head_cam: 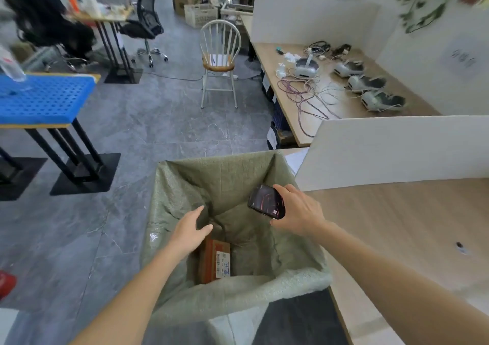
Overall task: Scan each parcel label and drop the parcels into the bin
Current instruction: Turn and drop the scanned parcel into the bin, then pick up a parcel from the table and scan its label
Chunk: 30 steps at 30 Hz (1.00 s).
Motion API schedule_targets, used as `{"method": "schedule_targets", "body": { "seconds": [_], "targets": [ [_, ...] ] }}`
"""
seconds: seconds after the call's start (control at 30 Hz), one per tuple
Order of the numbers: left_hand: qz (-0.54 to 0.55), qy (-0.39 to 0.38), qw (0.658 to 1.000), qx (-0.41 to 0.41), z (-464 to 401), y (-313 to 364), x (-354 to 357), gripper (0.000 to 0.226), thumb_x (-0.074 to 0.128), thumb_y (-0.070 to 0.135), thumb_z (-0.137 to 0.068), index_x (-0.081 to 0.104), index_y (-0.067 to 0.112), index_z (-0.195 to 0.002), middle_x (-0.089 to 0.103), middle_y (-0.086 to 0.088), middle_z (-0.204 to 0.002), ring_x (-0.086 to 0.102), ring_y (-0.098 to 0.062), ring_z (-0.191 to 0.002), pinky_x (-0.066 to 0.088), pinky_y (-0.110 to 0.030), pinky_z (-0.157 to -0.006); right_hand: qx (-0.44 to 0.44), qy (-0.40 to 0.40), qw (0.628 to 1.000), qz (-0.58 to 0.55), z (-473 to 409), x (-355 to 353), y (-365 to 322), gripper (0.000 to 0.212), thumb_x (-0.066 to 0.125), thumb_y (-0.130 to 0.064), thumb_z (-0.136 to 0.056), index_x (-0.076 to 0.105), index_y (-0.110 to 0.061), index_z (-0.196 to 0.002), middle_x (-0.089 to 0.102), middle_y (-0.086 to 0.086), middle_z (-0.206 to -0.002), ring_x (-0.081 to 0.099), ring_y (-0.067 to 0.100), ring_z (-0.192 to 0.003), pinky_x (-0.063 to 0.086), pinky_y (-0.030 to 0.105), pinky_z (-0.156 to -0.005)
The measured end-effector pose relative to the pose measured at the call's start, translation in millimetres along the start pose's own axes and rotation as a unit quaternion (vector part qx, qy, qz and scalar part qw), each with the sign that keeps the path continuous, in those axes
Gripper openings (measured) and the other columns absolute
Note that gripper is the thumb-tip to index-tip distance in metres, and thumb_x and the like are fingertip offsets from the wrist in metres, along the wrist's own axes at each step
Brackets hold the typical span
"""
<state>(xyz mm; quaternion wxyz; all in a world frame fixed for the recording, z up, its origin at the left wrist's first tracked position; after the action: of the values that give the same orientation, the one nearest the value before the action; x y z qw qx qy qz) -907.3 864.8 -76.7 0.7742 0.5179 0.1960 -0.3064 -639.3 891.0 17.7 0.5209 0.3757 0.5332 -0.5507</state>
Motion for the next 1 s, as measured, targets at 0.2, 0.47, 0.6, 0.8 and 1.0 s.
{"method": "schedule_targets", "body": {
  "seconds": [0.2,0.47,0.6,0.8,1.0],
  "targets": [
    [-0.072,0.039,0.991,0.106,66,118,-7,0.070,0.059,0.048,-0.095,0.028,0.031,-0.155,0.031,0.004,-0.160,0.032,-0.018,-0.146,0.034,-0.043,-0.116,0.033,0.077,0.996,-0.012,103,-94,47,0.079,0.072,-0.047,-0.077,0.040,-0.030,-0.147,0.054,-0.007,-0.121,0.059,0.021,-0.115,0.040,0.031,-0.076],
    [-0.133,0.001,0.941,0.312,230,307,103,0.074,0.058,0.055,-0.093,0.027,0.029,-0.156,0.029,0.005,-0.161,0.030,-0.018,-0.147,0.032,-0.040,-0.116,0.165,0.157,0.974,-0.008,360,-193,167,0.064,0.076,-0.045,-0.069,0.051,-0.035,-0.127,0.052,-0.012,-0.107,0.058,0.017,-0.097,0.043,0.031,-0.067],
    [-0.171,-0.037,0.898,0.404,324,393,180,0.077,0.058,0.059,-0.091,0.026,0.032,-0.155,0.028,0.002,-0.162,0.026,-0.018,-0.148,0.027,-0.039,-0.119,0.246,0.200,0.948,-0.004,504,-230,223,0.069,0.078,-0.044,-0.069,0.051,-0.036,-0.132,0.051,-0.011,-0.107,0.059,0.019,-0.099,0.039,0.031,-0.067],
    [-0.148,-0.088,0.847,0.503,471,497,298,0.072,0.062,0.055,-0.090,0.039,0.026,-0.152,0.038,0.001,-0.156,0.036,-0.017,-0.143,0.033,-0.036,-0.115,0.375,0.248,0.893,0.007,719,-255,293,0.073,0.082,-0.045,-0.069,0.052,-0.033,-0.134,0.056,-0.007,-0.117,0.060,0.021,-0.107,0.040,0.032,-0.074],
    [-0.112,-0.192,0.799,0.559,608,551,421,0.073,0.068,0.052,-0.087,0.044,0.021,-0.148,0.040,-0.006,-0.155,0.037,-0.021,-0.143,0.029,-0.034,-0.116,0.512,0.262,0.818,-0.001,908,-239,340,0.064,0.082,-0.044,-0.070,0.053,-0.030,-0.126,0.052,-0.007,-0.108,0.057,0.021,-0.098,0.040,0.033,-0.074]
  ]
}}
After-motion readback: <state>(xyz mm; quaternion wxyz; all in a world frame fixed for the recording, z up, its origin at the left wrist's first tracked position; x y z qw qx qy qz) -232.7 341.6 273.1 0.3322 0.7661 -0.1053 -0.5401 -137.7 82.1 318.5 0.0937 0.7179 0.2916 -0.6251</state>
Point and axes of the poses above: each hand's wrist, its own z-axis away from the middle knuckle, its own x-axis out of the palm, y = z × x, the point moved 10 cm from there along -z, towards the middle knuckle
